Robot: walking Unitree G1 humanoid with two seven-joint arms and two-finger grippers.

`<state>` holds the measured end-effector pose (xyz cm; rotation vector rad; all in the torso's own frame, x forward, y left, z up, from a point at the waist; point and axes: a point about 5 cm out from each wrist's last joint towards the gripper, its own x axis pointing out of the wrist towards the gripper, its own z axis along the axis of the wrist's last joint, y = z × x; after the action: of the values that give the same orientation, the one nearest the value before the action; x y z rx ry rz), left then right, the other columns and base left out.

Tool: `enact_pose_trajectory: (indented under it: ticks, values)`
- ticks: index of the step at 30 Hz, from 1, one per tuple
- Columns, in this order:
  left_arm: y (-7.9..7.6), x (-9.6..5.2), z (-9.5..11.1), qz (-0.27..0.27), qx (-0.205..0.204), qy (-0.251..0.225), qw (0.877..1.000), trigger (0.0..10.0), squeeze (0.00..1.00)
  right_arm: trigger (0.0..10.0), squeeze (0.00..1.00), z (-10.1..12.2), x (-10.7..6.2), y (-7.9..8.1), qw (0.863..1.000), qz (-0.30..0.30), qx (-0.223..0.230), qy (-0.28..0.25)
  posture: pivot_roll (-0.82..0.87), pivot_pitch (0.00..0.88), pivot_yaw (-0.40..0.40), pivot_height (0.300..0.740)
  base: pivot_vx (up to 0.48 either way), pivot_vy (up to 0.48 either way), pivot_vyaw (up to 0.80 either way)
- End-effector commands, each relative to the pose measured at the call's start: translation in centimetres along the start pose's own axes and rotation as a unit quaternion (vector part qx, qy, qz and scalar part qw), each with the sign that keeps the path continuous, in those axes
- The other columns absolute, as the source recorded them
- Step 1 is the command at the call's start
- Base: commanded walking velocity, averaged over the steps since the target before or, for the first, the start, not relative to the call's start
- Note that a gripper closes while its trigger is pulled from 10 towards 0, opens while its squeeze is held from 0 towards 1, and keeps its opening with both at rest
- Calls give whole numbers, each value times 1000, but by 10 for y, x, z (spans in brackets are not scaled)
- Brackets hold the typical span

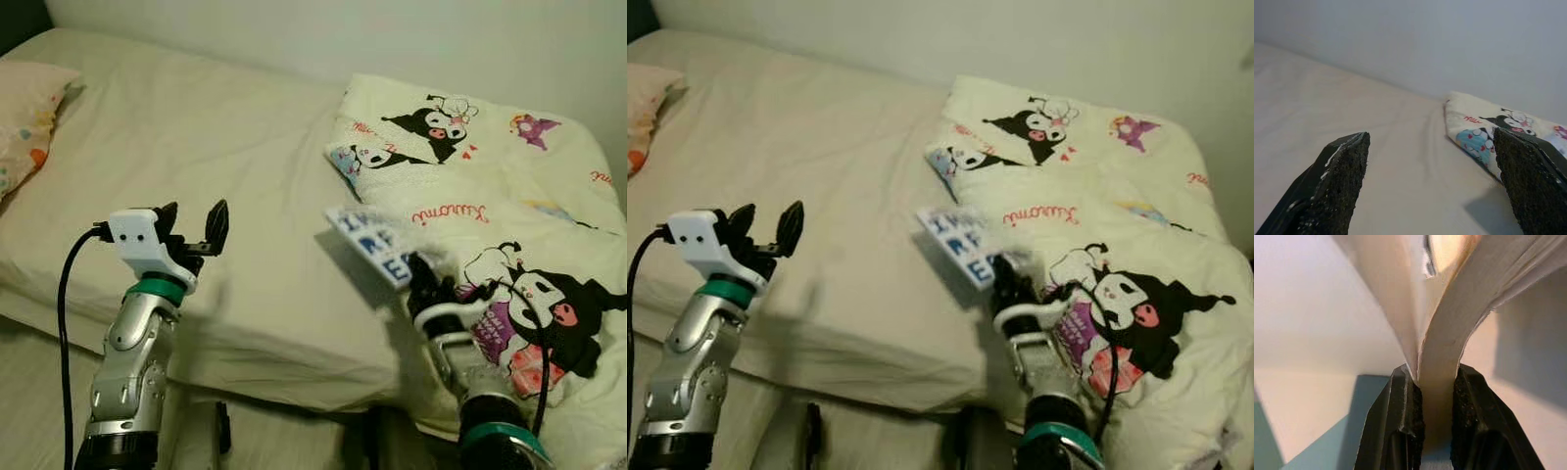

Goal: Clean up the room

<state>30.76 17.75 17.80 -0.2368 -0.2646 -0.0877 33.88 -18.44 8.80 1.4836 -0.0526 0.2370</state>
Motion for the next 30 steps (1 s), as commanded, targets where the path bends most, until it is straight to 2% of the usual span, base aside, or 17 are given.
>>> enact_pose_trajectory:
  ticks: [1, 2, 3, 4, 6, 7, 8, 9, 11, 14, 15, 19, 23, 25, 27, 29, 30]
  values:
    - [1, -3, -7, 9, -7, 10, 1000, 10000, 0, 0, 0, -7, -2, 5, 999, 28, 6, 29, 120, 0, -31, 570, 0, 0, 0]
    - [1, -3, -7, 9, -7, 10, 1000, 10000, 0, 0, 0, -7, -2, 5, 999, 28, 6, 29, 120, 0, -31, 570, 0, 0, 0]
    - [-7, -5, -10, -9, -5, 13, 1000, 10000, 0, 0, 0, -27, -6, 4, 995, 40, -37, 88, 133, 0, -33, 570, 0, 0, 0]
    - [-10, -5, -10, -17, -1, 15, 1000, 10000, 0, 0, 0, -32, -7, 3, 992, 41, -58, 103, 133, 0, -33, 570, 0, 0, 0]
    - [-10, -7, -12, -23, 9, 20, 1000, 10000, 0, 0, 0, -38, -7, 4, 986, 43, -102, 125, 135, 0, -31, 570, 0, 0, 0]
    - [-10, -7, -12, -23, 9, 20, 1000, 10000, 0, 0, 0, -38, -7, 4, 986, 43, -102, 125, 135, 0, -31, 570, 0, 0, 0]
    - [-9, -7, -12, -22, 13, 23, 999, 10000, 0, 0, 0, -42, -7, 5, 979, 44, -139, 141, 138, 0, -27, 570, 0, 0, 0]
    - [-9, -7, -12, -22, 13, 23, 999, 10000, 0, 0, 0, -42, -7, 5, 979, 44, -139, 141, 138, 0, -27, 570, 0, 0, 0]
    - [0, -12, -17, -13, 30, 44, 998, 10000, 0, 0, 0, -50, -6, 7, 952, 46, -248, 176, 136, 0, -17, 570, 0, 0, 0]
    - [4, -14, -19, -10, 39, 53, 998, 10000, 0, 667, 0, -53, -7, 8, 945, 44, -266, 183, 135, 0, -15, 570, 0, 0, 0]
    - [7, -16, -21, -6, 42, 62, 997, 10000, 0, 10000, 0, -54, -7, 8, 942, 38, -278, 186, 136, 0, -13, 570, 0, 0, 0]
    - [11, -20, -23, 1, 42, 73, 996, 10000, 0, 10000, 0, -53, -8, 12, 947, 35, -269, 174, 137, 0, -13, 570, 0, 0, 0]
    - [10, -21, -22, 17, 26, 73, 997, 10000, 0, 10000, 0, -49, -14, 10, 948, 6, -283, 145, 137, 0, -17, 575, 0, 0, 0]
    - [8, -28, -29, -13, 85, 97, 992, 10000, 0, 10000, 0, -52, -19, 7, 935, -2, -322, 147, 140, 0, -14, 585, 0, 0, 0]
    - [8, -28, -29, -13, 85, 97, 992, 10000, 0, 10000, 0, -52, -19, 7, 935, -2, -322, 147, 140, 0, -14, 585, 0, 0, 0]
    - [8, -34, -37, -28, 125, 120, 985, 10000, 0, 10000, 0, -55, -21, 7, 924, -8, -357, 137, 140, 0, -8, 595, 0, 0, 0]
    - [12, -35, -39, -13, 130, 129, 983, 10000, 0, 10000, 0, -54, -21, 9, 921, -10, -370, 125, 140, 0, -8, 600, 0, 0, 0]
